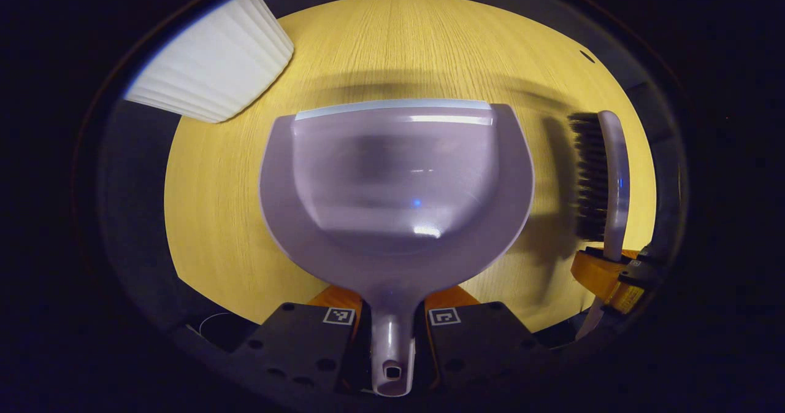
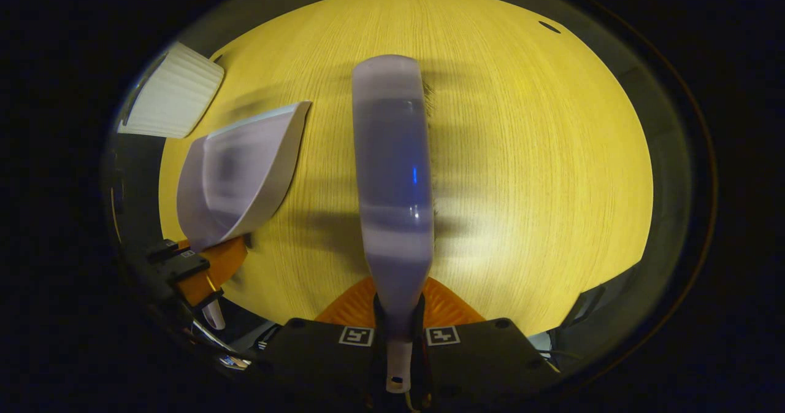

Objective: Pick up the small broom and dustpan from the desktop, sweep the trash into the dustpan with the broom, and then empty the trash into the garbage bin.

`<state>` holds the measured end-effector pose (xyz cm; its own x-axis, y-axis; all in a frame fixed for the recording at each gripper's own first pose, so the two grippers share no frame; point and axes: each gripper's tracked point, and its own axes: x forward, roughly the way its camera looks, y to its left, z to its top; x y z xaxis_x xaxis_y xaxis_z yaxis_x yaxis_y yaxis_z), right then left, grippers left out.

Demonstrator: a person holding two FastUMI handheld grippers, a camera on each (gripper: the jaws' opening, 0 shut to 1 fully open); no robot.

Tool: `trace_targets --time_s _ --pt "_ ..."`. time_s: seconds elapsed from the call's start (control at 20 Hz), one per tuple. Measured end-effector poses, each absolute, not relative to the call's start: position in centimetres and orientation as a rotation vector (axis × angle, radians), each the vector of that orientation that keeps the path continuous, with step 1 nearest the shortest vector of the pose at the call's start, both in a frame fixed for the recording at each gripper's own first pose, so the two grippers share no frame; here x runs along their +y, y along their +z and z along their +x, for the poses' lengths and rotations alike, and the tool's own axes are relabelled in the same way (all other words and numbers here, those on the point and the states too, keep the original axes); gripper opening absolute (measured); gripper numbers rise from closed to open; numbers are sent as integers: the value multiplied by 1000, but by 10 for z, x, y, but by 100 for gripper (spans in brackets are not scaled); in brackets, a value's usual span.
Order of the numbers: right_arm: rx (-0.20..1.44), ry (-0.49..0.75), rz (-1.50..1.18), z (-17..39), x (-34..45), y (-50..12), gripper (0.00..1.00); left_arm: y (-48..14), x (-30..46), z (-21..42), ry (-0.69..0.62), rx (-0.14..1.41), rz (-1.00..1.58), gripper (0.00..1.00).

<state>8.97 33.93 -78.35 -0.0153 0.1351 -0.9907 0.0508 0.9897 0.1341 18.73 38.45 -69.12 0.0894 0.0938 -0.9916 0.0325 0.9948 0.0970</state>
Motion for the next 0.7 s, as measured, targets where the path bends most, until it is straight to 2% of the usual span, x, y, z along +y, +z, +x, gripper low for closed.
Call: trace_targets --time_s 0.4,0.6,0.7 --pt "1616 84 125 92 350 -798 17 -698 386 187 45 1489 119 28" --pt "1623 83 129 90 351 -800 20 -697 386 186 39 1483 113 29" --pt "1634 94 129 88 352 -798 25 -695 386 185 36 1470 112 31"
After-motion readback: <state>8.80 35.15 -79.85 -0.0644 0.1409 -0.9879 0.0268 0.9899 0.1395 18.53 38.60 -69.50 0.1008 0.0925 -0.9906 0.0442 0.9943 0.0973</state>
